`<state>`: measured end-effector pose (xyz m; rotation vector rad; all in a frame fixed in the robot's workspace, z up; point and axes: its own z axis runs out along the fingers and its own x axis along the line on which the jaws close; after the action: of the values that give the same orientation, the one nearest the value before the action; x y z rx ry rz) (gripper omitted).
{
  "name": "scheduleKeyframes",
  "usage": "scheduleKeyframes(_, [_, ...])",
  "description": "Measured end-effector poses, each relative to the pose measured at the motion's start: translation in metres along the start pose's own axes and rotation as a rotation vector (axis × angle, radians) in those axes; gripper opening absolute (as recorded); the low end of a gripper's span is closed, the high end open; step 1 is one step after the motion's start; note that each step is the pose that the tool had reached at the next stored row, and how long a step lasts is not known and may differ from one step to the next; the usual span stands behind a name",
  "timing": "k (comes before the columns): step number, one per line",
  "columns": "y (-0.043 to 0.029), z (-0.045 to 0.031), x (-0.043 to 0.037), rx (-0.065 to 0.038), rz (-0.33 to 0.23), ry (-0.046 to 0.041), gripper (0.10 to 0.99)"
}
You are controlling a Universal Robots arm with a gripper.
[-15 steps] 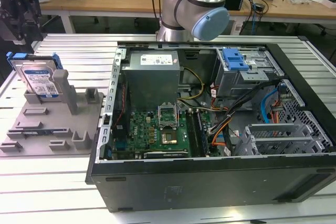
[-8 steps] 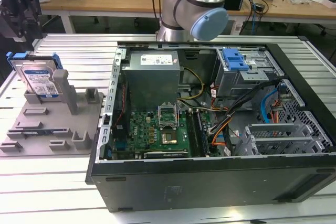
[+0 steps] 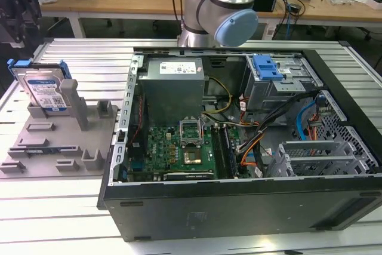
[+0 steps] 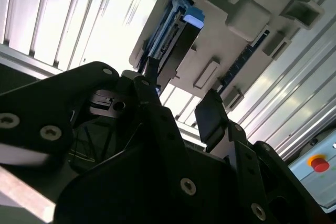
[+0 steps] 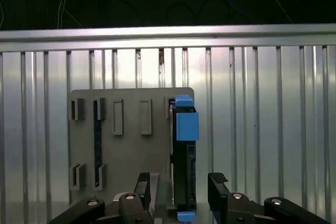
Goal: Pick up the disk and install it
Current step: 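Pick up the disk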
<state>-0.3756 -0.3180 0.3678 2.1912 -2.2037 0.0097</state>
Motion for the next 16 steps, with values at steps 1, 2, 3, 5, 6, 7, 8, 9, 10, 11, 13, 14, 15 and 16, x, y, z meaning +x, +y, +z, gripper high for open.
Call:
scheduleKeyframes(1, [0.0012, 0.0011, 0.0, 0.0, -0.006, 0.0002, 0.557])
scheduleKeyframes(2, [0.0036, 0.0028, -0.0001, 0.0, -0.013, 0.0003, 0.557])
scheduleKeyframes(3, [0.0059, 0.0039, -0.0003, 0.0, -0.017, 0.0003, 0.557])
scheduleKeyframes(5, [0.0117, 0.0055, -0.001, 0.001, -0.022, 0.0004, 0.557])
scheduleKeyframes(6, [0.0148, 0.0061, -0.0014, 0.001, -0.023, 0.0005, 0.557])
scheduleKeyframes(7, [0.0193, 0.0067, -0.0018, 0.001, -0.023, 0.0005, 0.557])
scheduleKeyframes(8, [0.023, 0.0072, -0.002, 0.001, -0.023, 0.0005, 0.557])
scheduleKeyframes(9, [0.0271, 0.0079, -0.0023, 0.001, -0.023, 0.0005, 0.557])
scheduleKeyframes(10, [0.0275, 0.0085, -0.0022, 0.001, -0.023, 0.0005, 0.557])
scheduleKeyframes(11, [0.0275, 0.0091, -0.0022, 0.001, -0.023, 0.0005, 0.557])
scheduleKeyframes(13, [0.0275, 0.0099, -0.0023, 0.001, -0.023, 0.0005, 0.557])
scheduleKeyframes(14, [0.0275, 0.0104, -0.0023, 0.001, -0.023, 0.0005, 0.557])
scheduleKeyframes(15, [0.0275, 0.011, -0.0023, 0.001, -0.023, 0.0005, 0.557])
scheduleKeyframes(16, [0.0275, 0.0114, -0.0023, 0.001, -0.023, 0.0005, 0.557])
